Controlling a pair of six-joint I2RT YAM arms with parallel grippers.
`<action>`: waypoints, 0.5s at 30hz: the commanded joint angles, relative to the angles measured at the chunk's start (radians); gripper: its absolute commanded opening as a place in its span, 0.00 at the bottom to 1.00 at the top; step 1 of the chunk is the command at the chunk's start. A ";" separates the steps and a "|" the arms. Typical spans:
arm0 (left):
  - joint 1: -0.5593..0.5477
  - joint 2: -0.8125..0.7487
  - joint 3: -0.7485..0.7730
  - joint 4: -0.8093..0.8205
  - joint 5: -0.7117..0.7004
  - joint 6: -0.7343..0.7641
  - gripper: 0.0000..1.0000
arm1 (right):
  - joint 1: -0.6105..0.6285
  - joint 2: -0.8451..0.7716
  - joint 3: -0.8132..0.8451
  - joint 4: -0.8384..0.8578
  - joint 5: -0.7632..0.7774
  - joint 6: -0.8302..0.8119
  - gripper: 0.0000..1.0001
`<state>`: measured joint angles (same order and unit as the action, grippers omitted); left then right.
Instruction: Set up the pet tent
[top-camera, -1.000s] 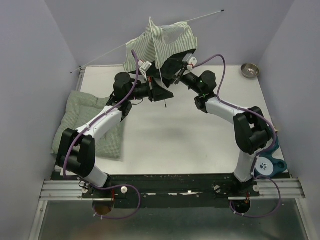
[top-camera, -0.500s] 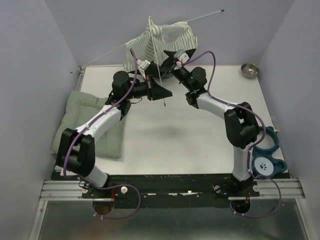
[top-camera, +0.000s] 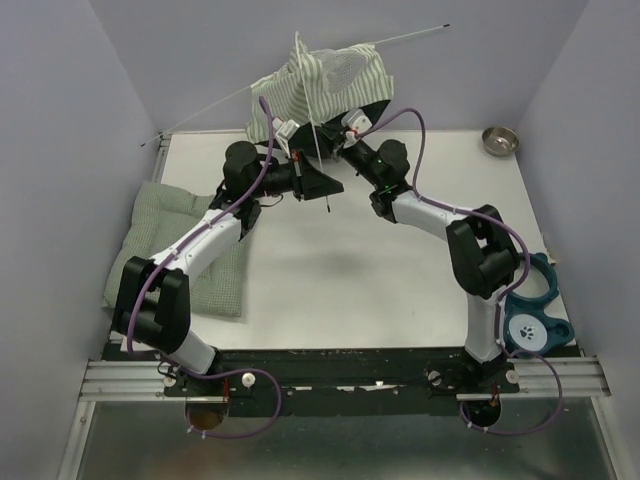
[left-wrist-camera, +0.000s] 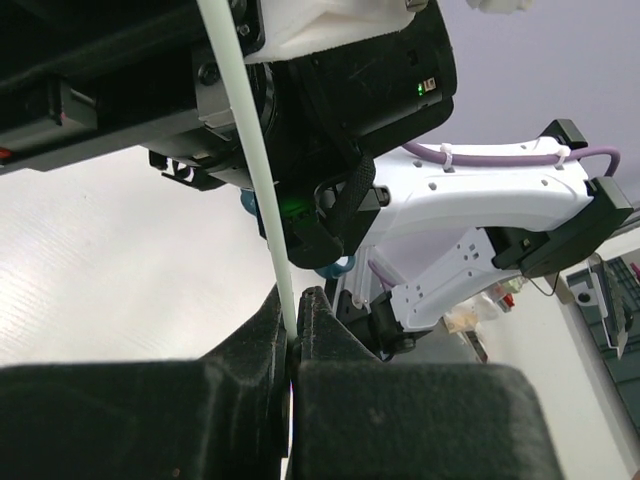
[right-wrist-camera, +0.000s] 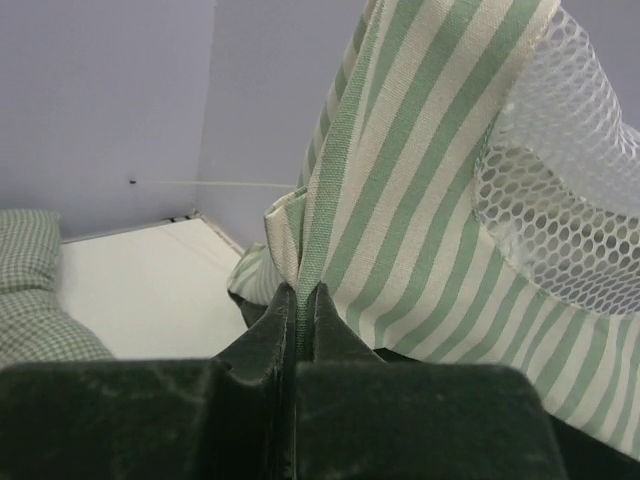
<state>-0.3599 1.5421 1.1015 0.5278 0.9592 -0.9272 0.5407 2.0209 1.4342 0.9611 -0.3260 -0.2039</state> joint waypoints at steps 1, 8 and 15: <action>0.033 0.022 0.055 -0.012 -0.040 0.057 0.00 | 0.005 -0.051 -0.064 -0.021 -0.016 0.017 0.01; 0.055 0.056 0.124 -0.006 -0.076 0.079 0.00 | 0.005 -0.172 -0.221 -0.009 -0.113 0.104 0.01; 0.073 0.081 0.193 0.027 -0.109 0.030 0.00 | 0.004 -0.283 -0.382 -0.039 -0.202 0.182 0.01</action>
<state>-0.3229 1.5948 1.2232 0.4747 0.9585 -0.8894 0.5404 1.7821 1.1423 0.9771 -0.4107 -0.0952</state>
